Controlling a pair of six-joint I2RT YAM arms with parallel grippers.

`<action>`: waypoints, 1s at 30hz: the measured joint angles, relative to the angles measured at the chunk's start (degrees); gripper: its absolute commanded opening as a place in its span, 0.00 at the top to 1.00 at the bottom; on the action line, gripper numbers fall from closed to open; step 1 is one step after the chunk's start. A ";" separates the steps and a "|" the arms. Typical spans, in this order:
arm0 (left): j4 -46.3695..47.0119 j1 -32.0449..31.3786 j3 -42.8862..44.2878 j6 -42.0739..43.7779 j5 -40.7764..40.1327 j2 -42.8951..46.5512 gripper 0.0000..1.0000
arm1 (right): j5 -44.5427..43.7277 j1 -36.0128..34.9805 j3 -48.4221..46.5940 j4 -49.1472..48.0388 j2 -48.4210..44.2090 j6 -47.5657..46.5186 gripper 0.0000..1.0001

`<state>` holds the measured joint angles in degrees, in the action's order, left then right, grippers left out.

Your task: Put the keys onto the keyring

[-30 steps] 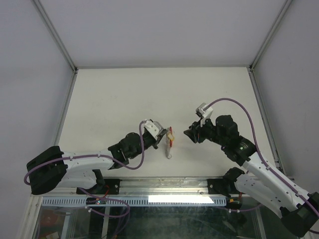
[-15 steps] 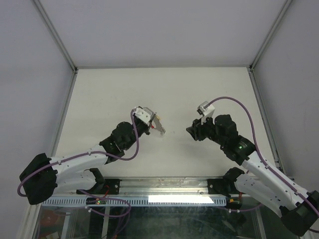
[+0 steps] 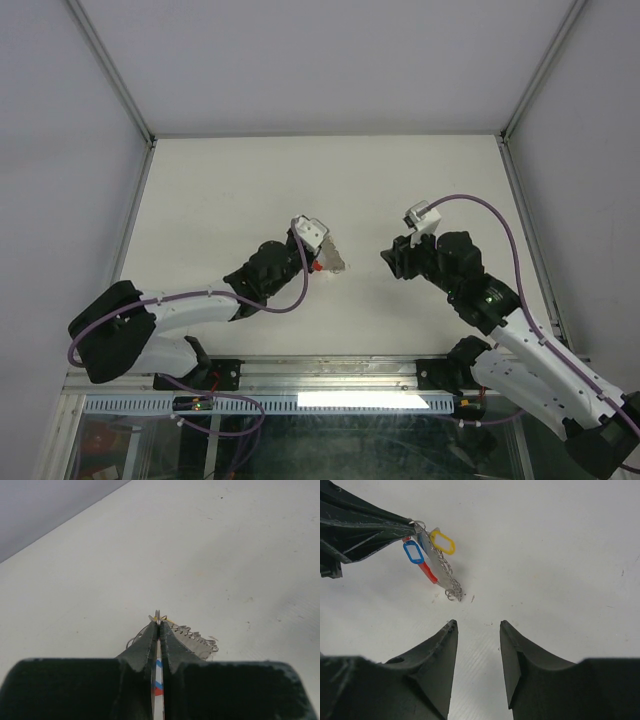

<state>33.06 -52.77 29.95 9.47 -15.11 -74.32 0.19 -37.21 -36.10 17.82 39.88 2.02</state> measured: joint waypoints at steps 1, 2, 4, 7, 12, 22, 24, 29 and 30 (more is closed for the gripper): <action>0.31 0.00 0.59 0.02 0.04 -0.94 1.00 | -0.07 0.00 0.00 0.00 -0.15 0.02 0.58; 0.59 0.00 1.05 0.02 0.09 -1.70 1.00 | -0.22 0.00 0.00 0.02 -0.20 0.07 0.58; 1.05 0.74 2.16 0.02 0.11 -3.54 1.00 | -0.35 0.00 0.00 0.02 -0.17 0.26 0.57; 1.14 2.29 3.82 -0.04 0.17 -6.21 1.00 | -0.42 0.00 0.00 0.07 -0.11 0.72 0.55; 0.68 7.37 6.12 -0.31 0.28 -11.74 0.92 | -0.37 0.00 -0.02 0.57 1.07 1.14 0.52; -2.75 12.79 9.64 -3.19 2.01 -13.38 0.68 | -0.63 0.00 -0.96 2.78 3.91 3.41 0.33; -4.33 13.29 10.25 -3.96 2.23 -11.98 0.61 | -1.31 0.00 -1.77 2.97 4.28 5.20 0.18; -12.22 15.91 12.28 -8.87 1.64 -4.02 0.35 | -2.60 0.00 -5.07 2.97 4.37 8.94 0.00; -14.21 16.79 13.11 -10.21 1.57 -2.38 0.27 | -2.58 0.00 -5.95 2.93 4.37 9.16 0.00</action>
<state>18.85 -35.99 43.07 -0.73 -13.54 -76.71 -2.39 -37.21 -42.04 20.75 44.25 11.18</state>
